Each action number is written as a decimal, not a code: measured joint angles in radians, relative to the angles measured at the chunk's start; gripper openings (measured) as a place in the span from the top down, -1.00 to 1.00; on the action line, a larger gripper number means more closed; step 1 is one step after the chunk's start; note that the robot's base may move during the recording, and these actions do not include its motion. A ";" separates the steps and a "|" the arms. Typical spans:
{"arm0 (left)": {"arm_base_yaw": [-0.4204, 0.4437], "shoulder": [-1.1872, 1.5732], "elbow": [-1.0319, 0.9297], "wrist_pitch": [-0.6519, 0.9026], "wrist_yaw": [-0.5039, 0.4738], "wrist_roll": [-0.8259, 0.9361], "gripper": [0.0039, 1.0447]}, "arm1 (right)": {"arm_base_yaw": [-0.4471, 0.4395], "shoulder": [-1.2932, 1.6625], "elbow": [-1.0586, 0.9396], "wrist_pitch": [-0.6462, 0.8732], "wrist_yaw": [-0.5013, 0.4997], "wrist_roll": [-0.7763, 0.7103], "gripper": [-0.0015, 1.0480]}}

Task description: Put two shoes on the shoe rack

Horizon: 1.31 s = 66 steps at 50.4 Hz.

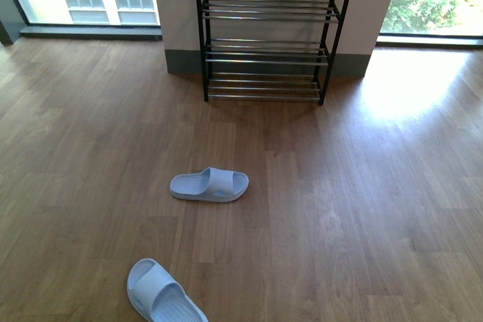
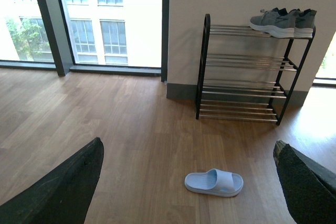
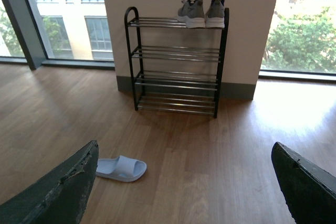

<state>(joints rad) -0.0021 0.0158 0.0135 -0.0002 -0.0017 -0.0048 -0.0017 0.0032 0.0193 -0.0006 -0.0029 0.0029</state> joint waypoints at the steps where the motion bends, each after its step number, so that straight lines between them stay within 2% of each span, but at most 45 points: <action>1: 0.000 0.000 0.000 0.000 0.000 0.000 -0.83 | 0.000 0.000 0.000 0.000 0.000 0.000 -0.82; 66: 0.000 0.000 0.000 0.000 0.002 0.000 -0.83 | 0.000 0.000 0.000 0.000 0.000 0.000 -0.82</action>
<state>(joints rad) -0.0021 0.0158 0.0135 -0.0006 -0.0002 -0.0048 -0.0017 0.0029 0.0193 -0.0006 -0.0029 0.0029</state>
